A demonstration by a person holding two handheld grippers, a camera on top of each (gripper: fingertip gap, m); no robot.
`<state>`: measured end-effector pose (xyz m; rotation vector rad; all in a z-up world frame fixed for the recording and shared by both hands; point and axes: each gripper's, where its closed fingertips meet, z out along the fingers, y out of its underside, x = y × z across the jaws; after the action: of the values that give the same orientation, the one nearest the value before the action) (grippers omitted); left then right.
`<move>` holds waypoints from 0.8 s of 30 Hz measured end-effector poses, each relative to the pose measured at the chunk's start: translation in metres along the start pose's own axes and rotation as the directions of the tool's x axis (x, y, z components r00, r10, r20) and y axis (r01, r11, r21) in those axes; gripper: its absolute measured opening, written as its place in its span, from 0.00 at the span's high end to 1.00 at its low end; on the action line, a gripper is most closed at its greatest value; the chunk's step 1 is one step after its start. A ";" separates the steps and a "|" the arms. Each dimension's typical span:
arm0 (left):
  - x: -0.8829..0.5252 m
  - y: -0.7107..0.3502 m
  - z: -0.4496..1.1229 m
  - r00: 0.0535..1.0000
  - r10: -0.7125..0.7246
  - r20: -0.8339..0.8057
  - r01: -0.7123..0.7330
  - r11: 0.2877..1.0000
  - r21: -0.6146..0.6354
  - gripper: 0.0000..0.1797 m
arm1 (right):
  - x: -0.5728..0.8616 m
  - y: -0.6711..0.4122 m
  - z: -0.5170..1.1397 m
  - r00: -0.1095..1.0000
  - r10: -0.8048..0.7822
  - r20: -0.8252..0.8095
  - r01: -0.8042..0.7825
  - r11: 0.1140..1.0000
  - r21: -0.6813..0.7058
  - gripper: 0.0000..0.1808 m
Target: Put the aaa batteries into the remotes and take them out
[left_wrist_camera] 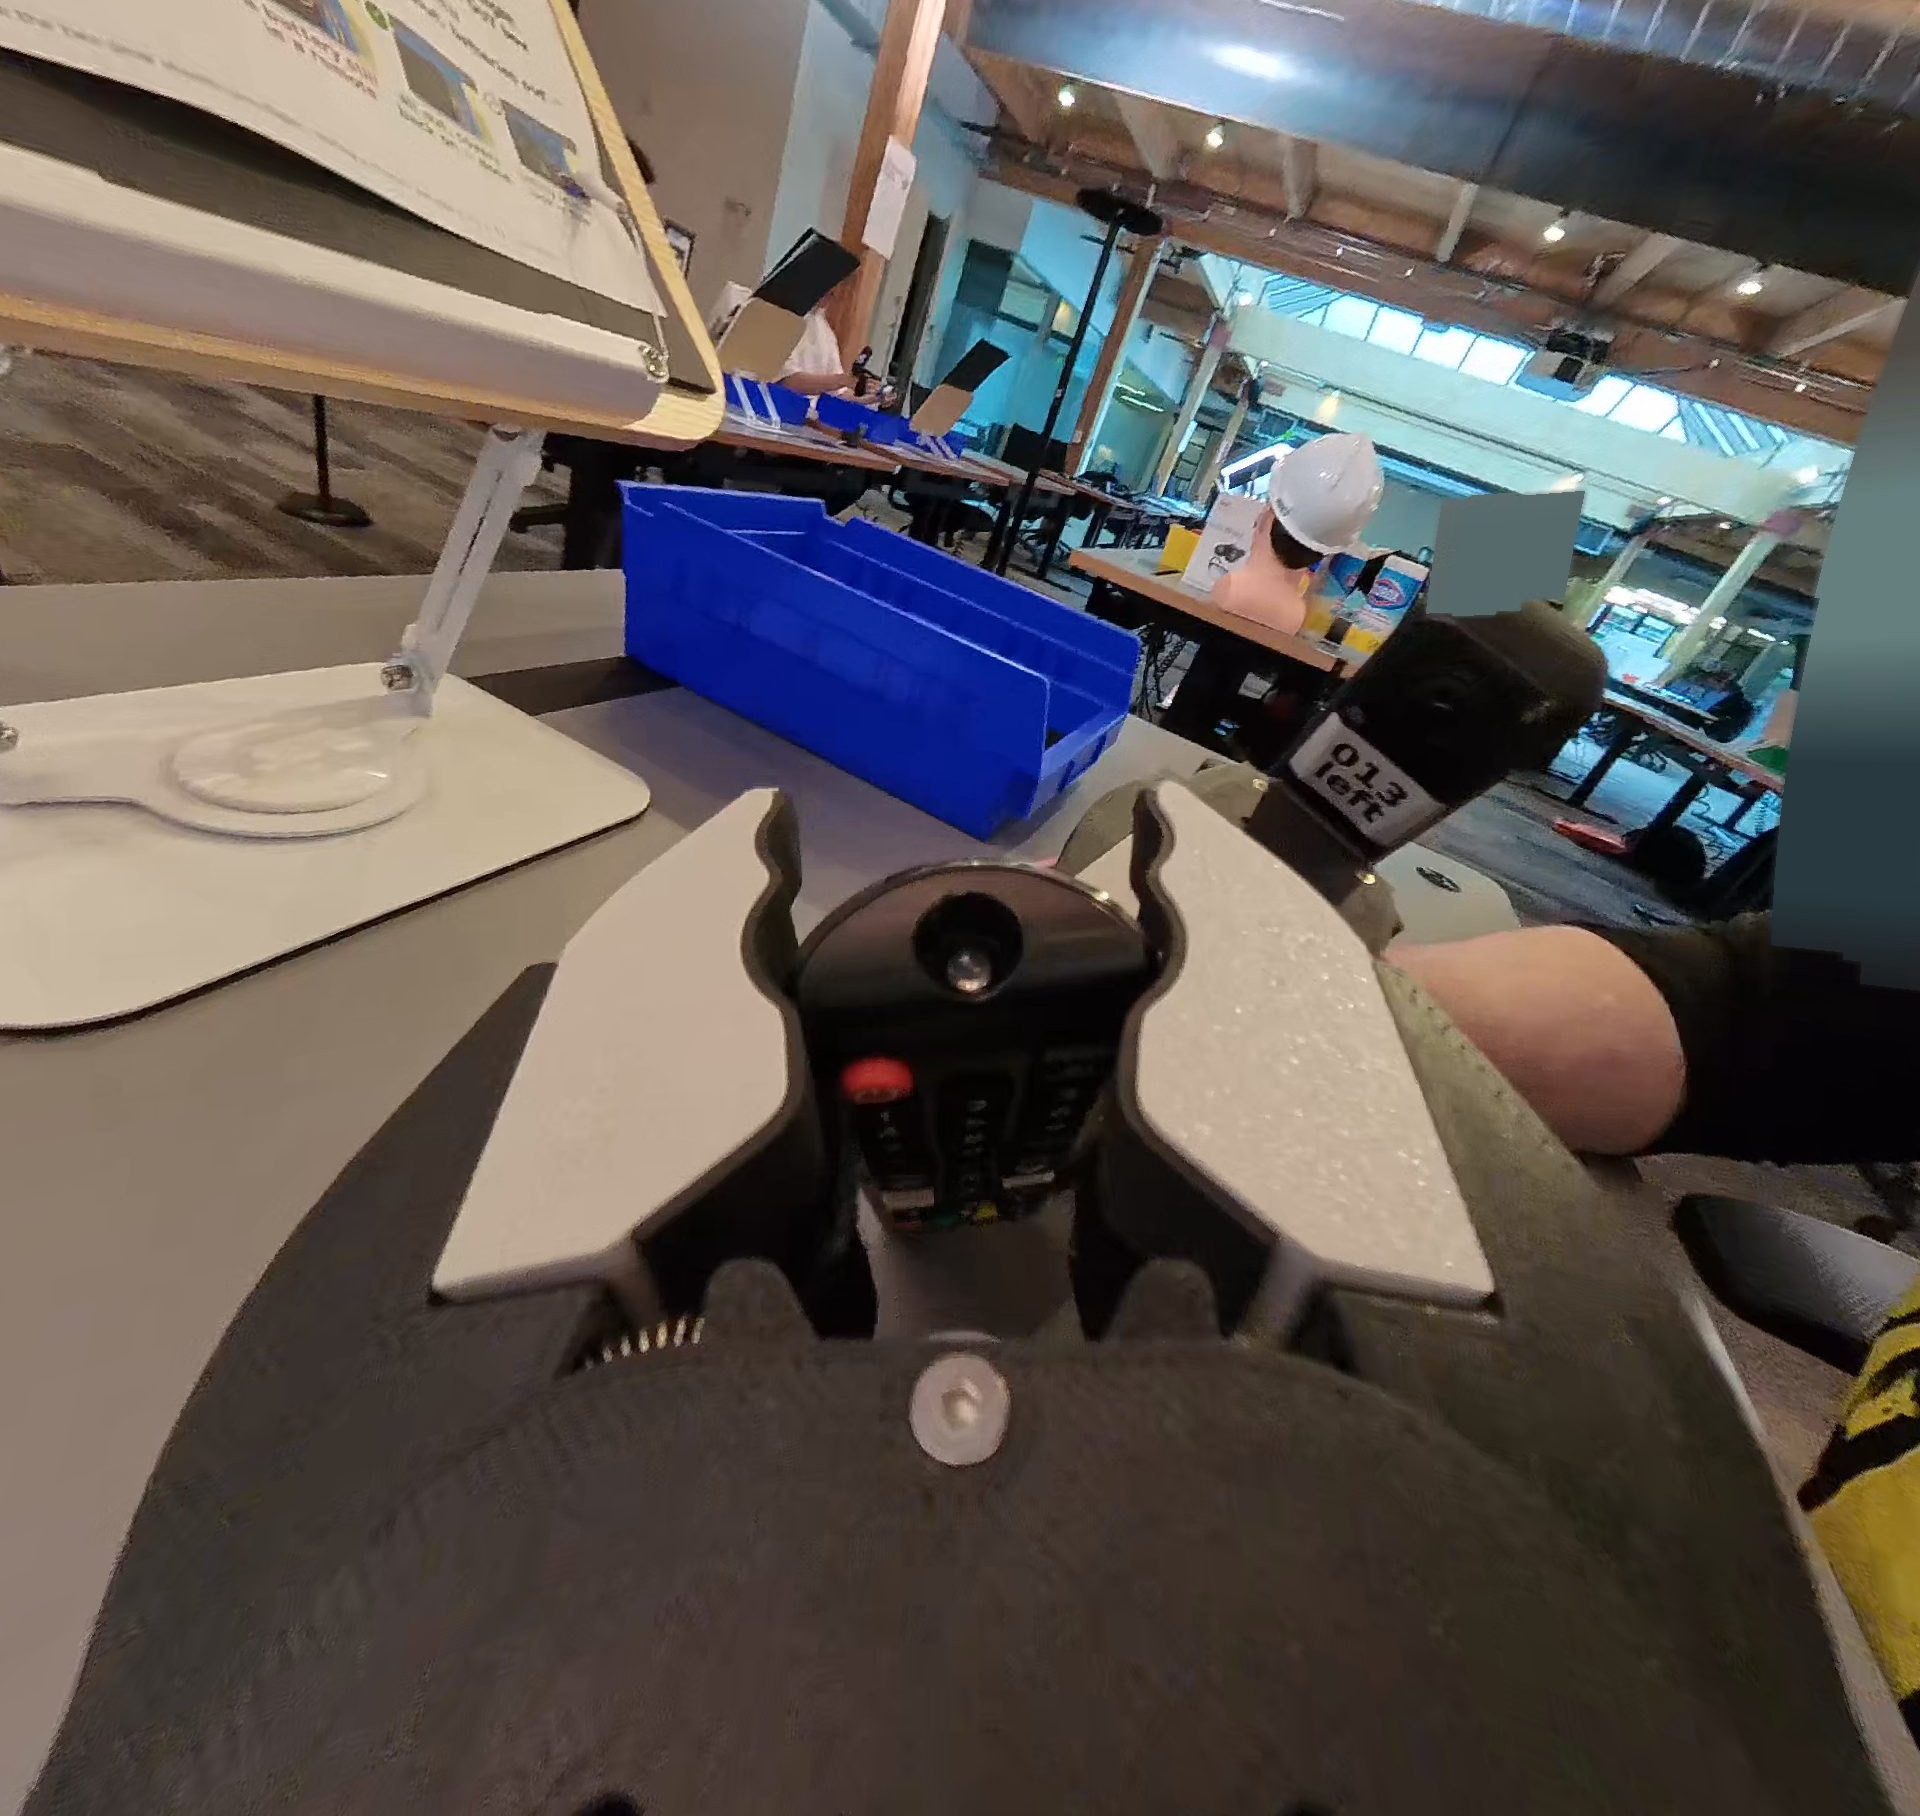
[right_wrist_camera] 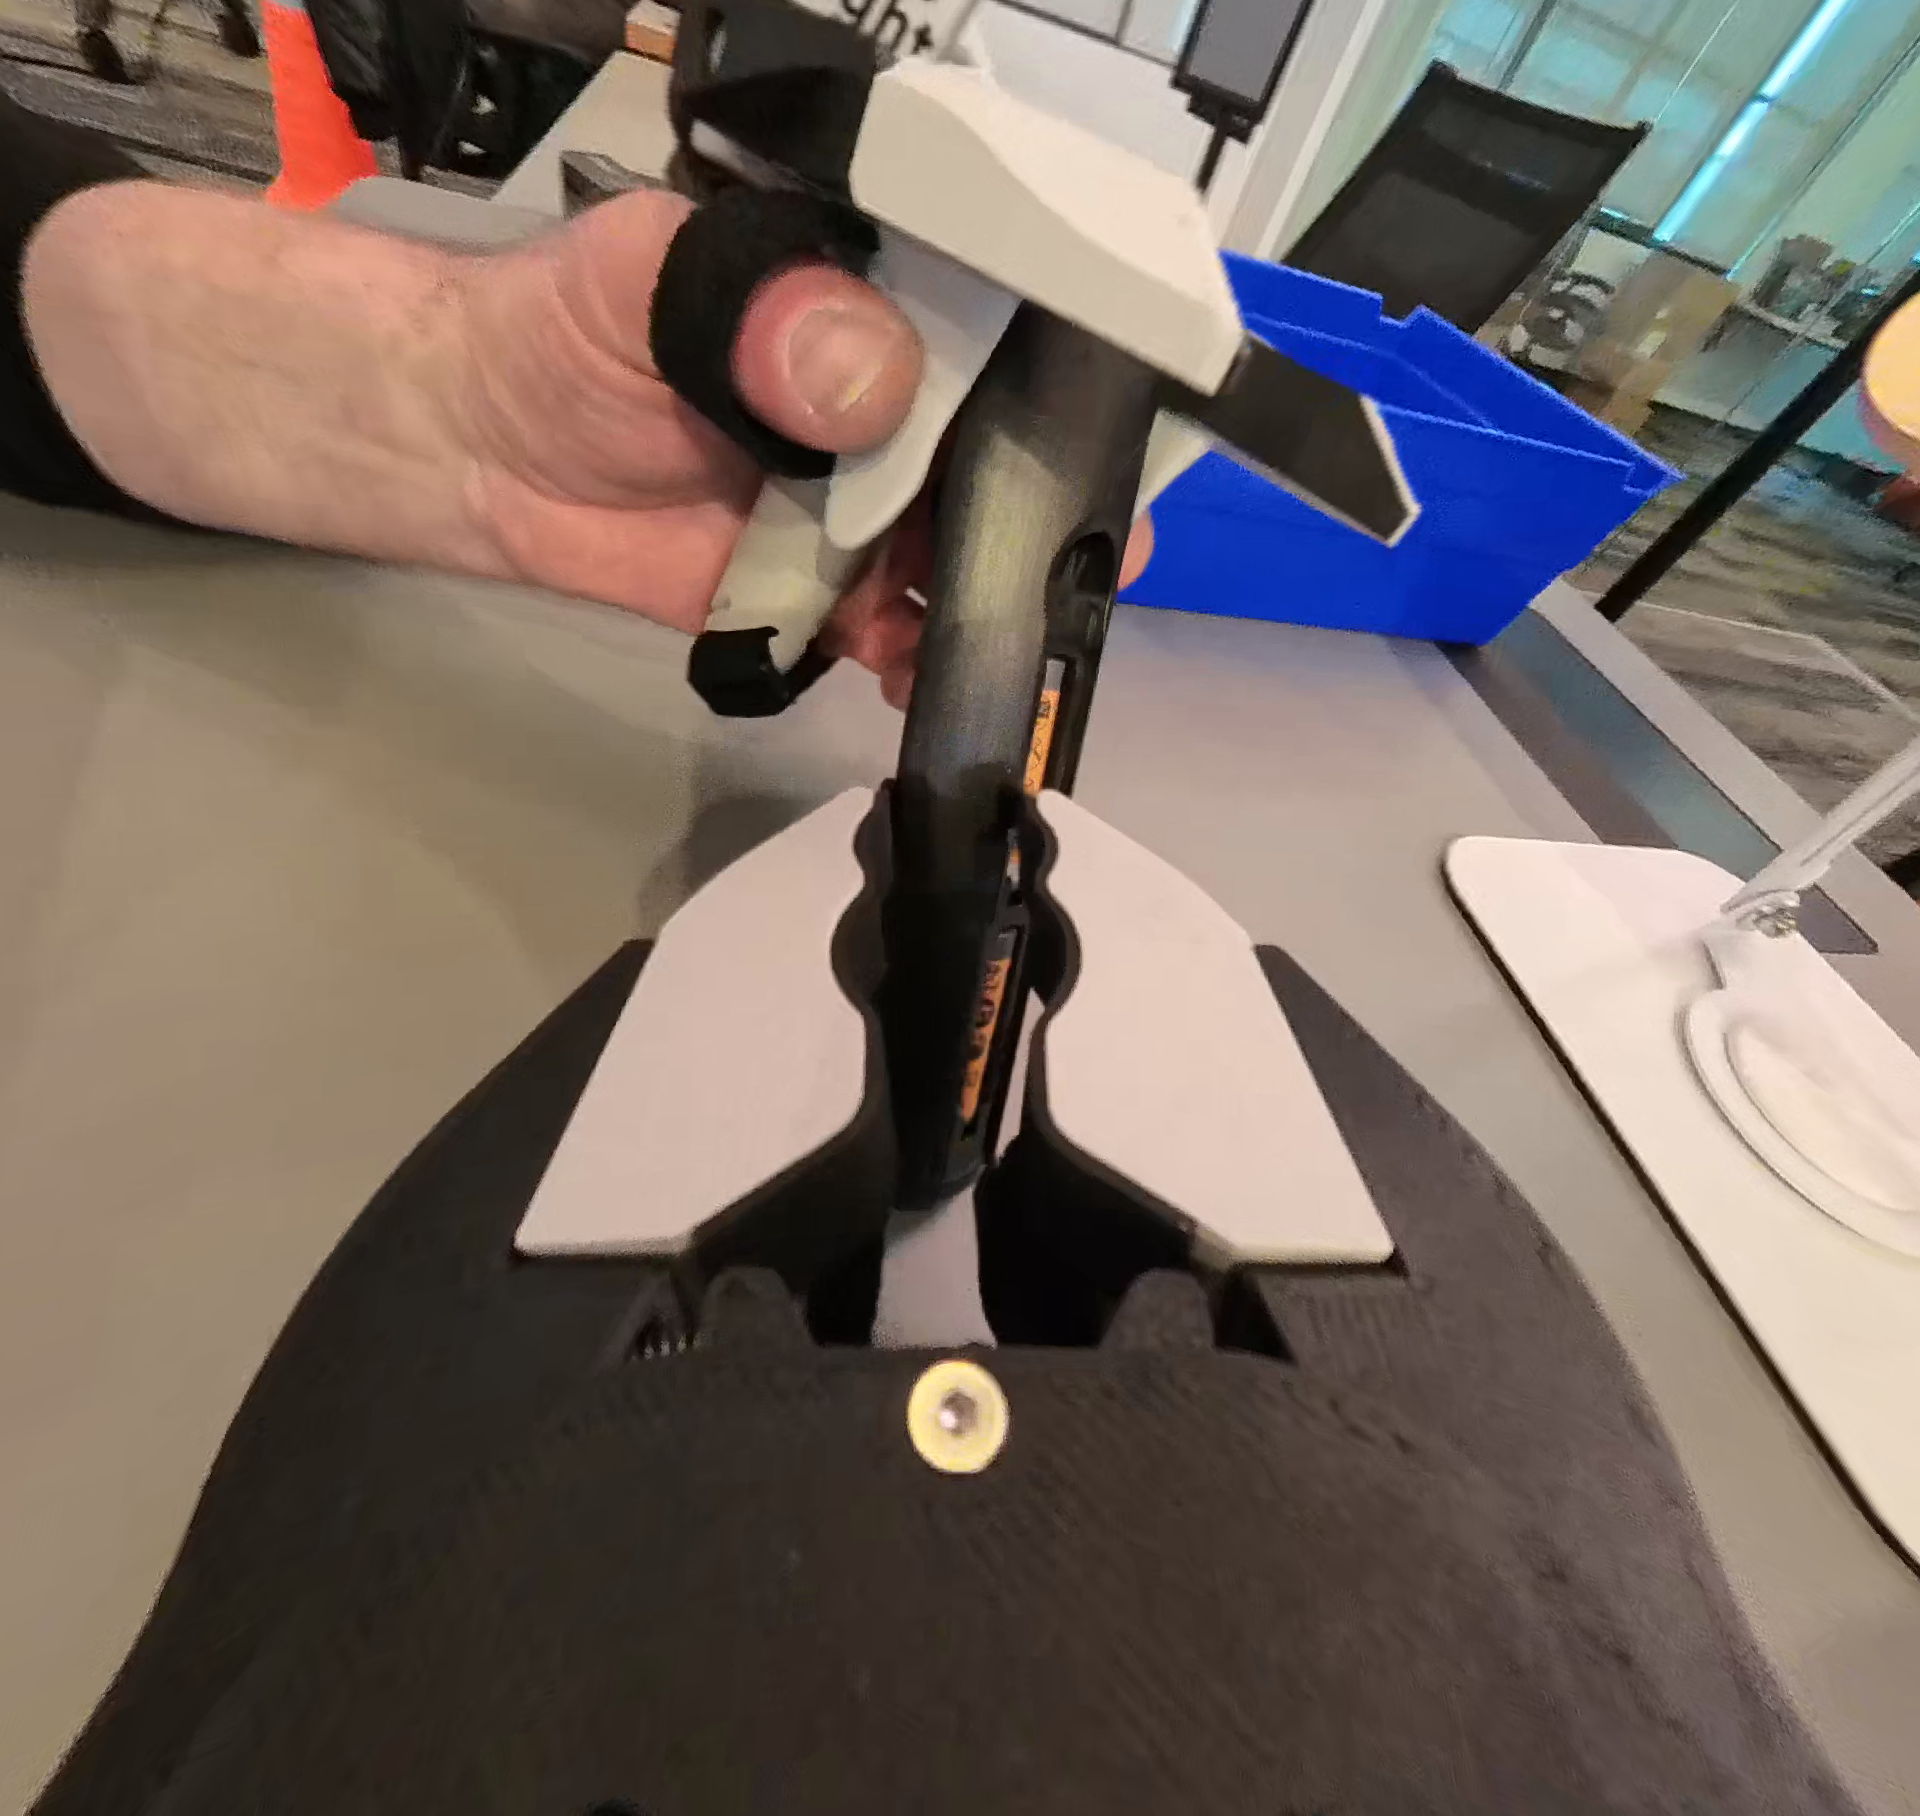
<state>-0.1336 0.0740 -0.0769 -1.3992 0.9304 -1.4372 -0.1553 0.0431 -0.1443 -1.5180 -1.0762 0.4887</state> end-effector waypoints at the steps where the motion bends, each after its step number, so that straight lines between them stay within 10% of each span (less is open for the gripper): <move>1: -0.002 0.002 0.000 1.000 -0.009 0.012 0.009 1.000 -0.003 0.65 | 0.001 0.001 0.001 1.000 -0.001 -0.018 0.001 1.000 -0.013 0.85; 24: 0.015 0.001 0.020 0.996 0.085 0.002 -0.085 0.994 -0.067 0.66 | 0.003 0.001 -0.008 0.899 -0.425 -0.101 0.386 0.881 -0.275 0.83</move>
<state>-0.1133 0.0604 -0.0717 -1.3946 1.0310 -1.3497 -0.1468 0.0410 -0.1427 -1.4600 -1.3244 -0.0648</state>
